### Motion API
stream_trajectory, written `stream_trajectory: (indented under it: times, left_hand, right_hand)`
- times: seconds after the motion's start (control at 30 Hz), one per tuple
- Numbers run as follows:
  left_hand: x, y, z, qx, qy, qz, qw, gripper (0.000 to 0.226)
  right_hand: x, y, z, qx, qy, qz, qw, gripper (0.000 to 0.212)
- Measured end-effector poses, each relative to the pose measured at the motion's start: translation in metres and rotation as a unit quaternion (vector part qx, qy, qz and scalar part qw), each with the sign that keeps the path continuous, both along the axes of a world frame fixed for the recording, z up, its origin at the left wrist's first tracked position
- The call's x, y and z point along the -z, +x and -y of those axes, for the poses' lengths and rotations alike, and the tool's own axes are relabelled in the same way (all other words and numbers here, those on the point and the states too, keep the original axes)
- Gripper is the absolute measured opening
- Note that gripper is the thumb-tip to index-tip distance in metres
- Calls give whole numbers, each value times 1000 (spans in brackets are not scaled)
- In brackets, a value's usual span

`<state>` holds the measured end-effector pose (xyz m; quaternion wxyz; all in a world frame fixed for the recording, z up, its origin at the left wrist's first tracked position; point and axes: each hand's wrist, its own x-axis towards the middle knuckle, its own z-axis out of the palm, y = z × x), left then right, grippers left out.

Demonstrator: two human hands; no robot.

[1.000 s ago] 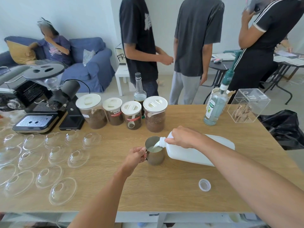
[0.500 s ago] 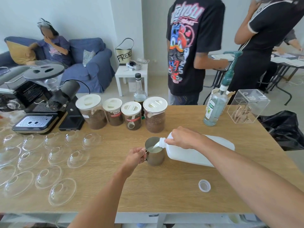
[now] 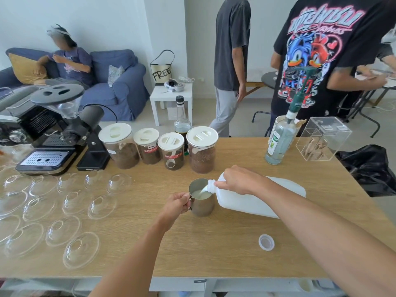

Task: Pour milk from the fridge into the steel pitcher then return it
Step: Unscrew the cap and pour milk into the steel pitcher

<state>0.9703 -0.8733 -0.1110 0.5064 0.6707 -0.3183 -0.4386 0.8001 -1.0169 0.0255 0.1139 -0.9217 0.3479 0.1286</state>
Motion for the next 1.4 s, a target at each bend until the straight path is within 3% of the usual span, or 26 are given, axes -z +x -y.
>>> stream_trajectory:
  times: [1.4]
  left_hand:
    - [-1,1,0,11,3,6,1000,46]
  right_hand:
    - [-4,2,-4,-1,-5,-13,1000,50]
